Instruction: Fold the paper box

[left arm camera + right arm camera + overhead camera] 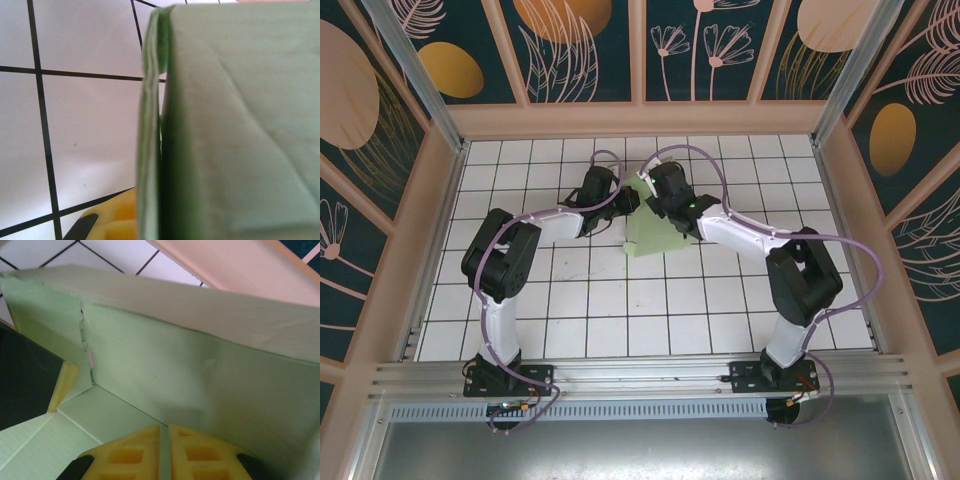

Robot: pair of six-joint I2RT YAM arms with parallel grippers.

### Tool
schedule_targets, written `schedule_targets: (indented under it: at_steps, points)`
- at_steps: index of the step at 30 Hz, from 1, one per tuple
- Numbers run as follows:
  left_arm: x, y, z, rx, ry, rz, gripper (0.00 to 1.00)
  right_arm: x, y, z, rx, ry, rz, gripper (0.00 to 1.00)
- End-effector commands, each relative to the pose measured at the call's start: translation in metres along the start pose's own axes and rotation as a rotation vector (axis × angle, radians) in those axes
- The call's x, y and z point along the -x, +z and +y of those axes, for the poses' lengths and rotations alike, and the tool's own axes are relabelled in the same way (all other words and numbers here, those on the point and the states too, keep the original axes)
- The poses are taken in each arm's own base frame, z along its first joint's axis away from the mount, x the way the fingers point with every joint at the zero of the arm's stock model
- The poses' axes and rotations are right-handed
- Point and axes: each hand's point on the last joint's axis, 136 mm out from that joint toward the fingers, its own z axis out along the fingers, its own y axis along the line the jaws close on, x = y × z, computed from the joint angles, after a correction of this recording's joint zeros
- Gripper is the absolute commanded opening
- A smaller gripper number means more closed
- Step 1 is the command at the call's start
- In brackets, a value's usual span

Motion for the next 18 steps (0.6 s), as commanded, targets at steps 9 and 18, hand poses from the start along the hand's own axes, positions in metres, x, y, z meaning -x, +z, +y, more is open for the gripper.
schedule_targets:
  at_steps: [9, 18]
  points:
    - [0.002, 0.005, -0.015, -0.051, 0.005, 0.012, 0.00, -0.003, 0.010, 0.000, -0.081, -0.037, 0.032, 0.00]
    - [-0.002, 0.009, -0.003, 0.002, -0.019, 0.029, 0.00, 0.011, -0.001, 0.000, -0.022, 0.055, -0.009, 0.22]
